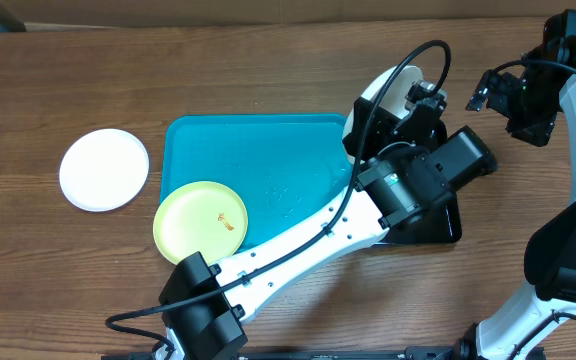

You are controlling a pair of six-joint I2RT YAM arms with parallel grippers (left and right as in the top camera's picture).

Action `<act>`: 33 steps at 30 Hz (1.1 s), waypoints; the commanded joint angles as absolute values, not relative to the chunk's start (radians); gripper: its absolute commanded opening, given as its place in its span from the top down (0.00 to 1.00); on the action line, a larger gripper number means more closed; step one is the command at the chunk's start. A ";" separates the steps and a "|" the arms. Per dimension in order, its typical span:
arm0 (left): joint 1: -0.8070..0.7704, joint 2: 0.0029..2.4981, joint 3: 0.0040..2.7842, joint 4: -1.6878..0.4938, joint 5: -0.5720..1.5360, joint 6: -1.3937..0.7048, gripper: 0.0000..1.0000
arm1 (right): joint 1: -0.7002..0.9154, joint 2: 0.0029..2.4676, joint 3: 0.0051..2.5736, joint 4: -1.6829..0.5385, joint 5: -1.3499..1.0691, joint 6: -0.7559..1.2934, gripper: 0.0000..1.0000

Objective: Clean dirty plates on tray and stack at the side
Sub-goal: 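Lift the white plate with the left gripper and carry it left, then lower the white plate onto the first white plate and release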

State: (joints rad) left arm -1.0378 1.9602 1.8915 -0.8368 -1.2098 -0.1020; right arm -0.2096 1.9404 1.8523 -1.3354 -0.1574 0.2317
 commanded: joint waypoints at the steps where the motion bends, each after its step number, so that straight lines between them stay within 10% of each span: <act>1: -1.018 1.951 1.913 -0.826 -1.194 -0.086 0.96 | -0.215 1.931 1.858 -1.333 -0.158 0.236 0.00; 16: -0.419 1.951 1.913 -1.069 0.106 -0.299 0.96 | -0.215 1.931 1.858 -1.333 -0.158 0.236 0.00; 33: 0.464 1.951 1.858 -1.334 0.096 -0.335 0.96 | -0.215 1.931 1.858 -1.333 -0.158 0.236 0.00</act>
State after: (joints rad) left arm 0.3851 1.9602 1.8835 -1.3285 0.0967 -0.3126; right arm -0.2096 1.9404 1.8523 -1.3354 -0.1574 0.2317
